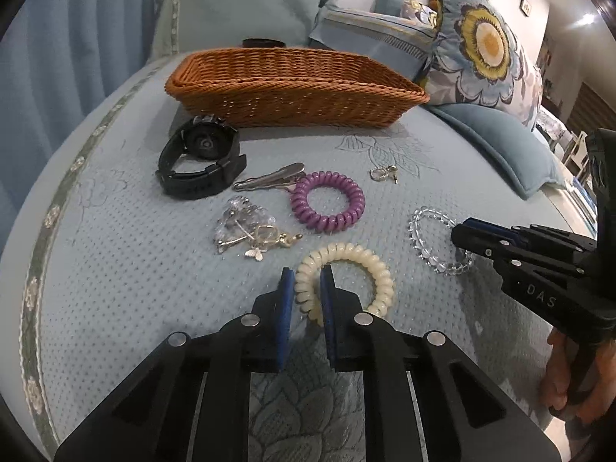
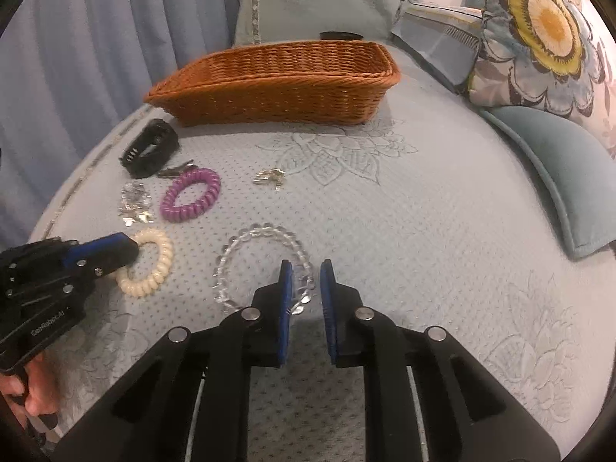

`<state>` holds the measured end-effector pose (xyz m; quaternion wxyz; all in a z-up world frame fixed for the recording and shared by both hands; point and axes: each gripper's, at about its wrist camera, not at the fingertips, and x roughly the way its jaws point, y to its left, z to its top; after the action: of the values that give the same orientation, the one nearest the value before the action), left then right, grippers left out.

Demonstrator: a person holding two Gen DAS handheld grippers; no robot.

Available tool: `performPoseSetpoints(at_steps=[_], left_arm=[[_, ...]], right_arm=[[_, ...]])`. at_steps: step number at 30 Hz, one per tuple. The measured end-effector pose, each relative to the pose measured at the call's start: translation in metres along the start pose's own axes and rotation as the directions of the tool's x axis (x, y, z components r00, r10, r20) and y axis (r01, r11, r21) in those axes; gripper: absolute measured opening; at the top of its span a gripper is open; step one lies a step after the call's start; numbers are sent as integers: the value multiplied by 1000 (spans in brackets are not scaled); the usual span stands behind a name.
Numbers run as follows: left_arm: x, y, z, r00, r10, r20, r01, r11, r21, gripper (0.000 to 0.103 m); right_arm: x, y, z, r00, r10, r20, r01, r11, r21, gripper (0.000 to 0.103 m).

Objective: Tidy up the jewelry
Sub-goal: 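Grasp the cream coil bracelet with the left tool while the right tool grasps the clear bracelet, then carry both bracelets into the wicker basket and open both tools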

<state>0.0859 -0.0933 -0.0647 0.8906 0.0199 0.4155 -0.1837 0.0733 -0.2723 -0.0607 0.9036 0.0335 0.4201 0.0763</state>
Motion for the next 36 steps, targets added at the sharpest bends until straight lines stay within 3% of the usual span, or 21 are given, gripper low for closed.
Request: performPoseSetpoints(at_steps=[5, 10, 12, 22, 36], left_arm=[[0, -2, -3, 1000, -16, 8, 16, 1000, -7, 22], [3, -15, -5, 999, 38, 24, -39, 998, 40, 23], [3, -17, -5, 998, 61, 32, -62, 997, 48, 10], [-29, 7, 4, 990, -64, 129, 74, 995, -72, 9], [-63, 17, 41, 972, -54, 230, 68, 996, -55, 9]], right_arm=[[9, 9, 5, 1000, -18, -12, 17, 998, -52, 14], [14, 12, 9, 1000, -24, -6, 24, 997, -71, 14], [15, 13, 10, 1000, -14, -3, 14, 997, -72, 9], [-16, 11, 18, 995, 91, 52, -90, 996, -20, 6], [-64, 11, 52, 980, 124, 153, -121, 992, -32, 6]])
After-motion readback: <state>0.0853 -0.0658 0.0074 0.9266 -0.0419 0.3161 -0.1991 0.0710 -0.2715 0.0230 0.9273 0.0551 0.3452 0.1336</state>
